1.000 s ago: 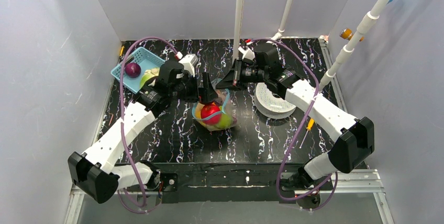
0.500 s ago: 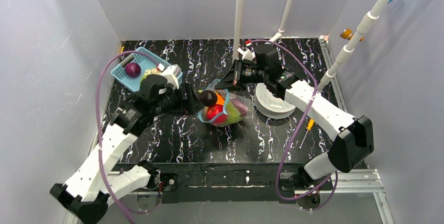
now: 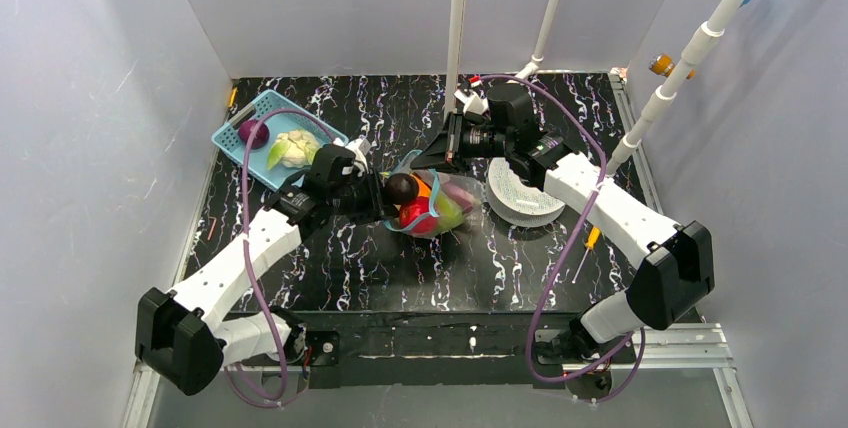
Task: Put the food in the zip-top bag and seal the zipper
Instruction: Adjust the zipper food storage bag at the center of the board.
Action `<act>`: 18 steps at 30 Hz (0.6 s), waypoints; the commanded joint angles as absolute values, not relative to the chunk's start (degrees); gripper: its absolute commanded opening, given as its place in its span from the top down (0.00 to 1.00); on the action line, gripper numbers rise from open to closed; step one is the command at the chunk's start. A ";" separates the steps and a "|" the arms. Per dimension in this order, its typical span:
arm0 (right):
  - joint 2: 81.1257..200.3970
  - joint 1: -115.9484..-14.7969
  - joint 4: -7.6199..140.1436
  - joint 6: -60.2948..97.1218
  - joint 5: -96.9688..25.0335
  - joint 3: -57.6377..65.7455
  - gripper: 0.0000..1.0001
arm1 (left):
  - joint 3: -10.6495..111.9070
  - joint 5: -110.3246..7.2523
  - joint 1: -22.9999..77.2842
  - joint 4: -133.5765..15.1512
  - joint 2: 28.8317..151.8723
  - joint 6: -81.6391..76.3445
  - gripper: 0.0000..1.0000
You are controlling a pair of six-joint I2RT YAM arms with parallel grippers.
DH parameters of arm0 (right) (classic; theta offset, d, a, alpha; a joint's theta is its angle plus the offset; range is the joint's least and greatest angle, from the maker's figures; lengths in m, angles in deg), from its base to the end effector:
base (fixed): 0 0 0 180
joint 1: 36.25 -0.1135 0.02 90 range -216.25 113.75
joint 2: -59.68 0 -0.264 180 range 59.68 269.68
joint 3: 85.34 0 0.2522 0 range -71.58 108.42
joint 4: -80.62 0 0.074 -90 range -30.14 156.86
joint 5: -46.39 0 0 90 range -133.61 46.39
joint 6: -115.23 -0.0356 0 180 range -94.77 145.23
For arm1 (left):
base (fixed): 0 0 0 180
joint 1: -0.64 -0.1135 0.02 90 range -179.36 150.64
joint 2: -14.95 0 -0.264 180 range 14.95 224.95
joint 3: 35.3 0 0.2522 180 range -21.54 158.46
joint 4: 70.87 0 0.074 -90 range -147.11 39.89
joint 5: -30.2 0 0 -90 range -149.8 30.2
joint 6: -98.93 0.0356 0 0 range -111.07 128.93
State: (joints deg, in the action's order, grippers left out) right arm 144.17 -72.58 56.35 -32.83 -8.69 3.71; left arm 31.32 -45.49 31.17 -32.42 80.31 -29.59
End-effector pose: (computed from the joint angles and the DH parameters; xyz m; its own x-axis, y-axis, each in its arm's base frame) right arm 0.2644 0.2197 0.3615 -0.9244 0.1839 -0.3342 -0.2561 0.3501 0.9010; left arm 0.2096 -0.1338 0.2934 -0.8195 -0.2173 -0.5302 0.1936 0.7660 -0.6130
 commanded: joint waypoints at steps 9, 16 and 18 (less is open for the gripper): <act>139.69 -81.31 32.84 -1.87 -34.39 15.52 0.90 | 37.52 -38.52 30.79 -28.14 69.34 -37.97 1.00; 140.47 -84.75 32.28 6.99 -39.12 15.35 0.85 | 30.72 -41.51 30.79 -27.55 69.85 -43.55 1.00; 140.29 -86.04 31.81 8.98 -39.10 15.36 0.81 | 29.99 -41.20 30.79 -29.50 69.41 -45.09 1.00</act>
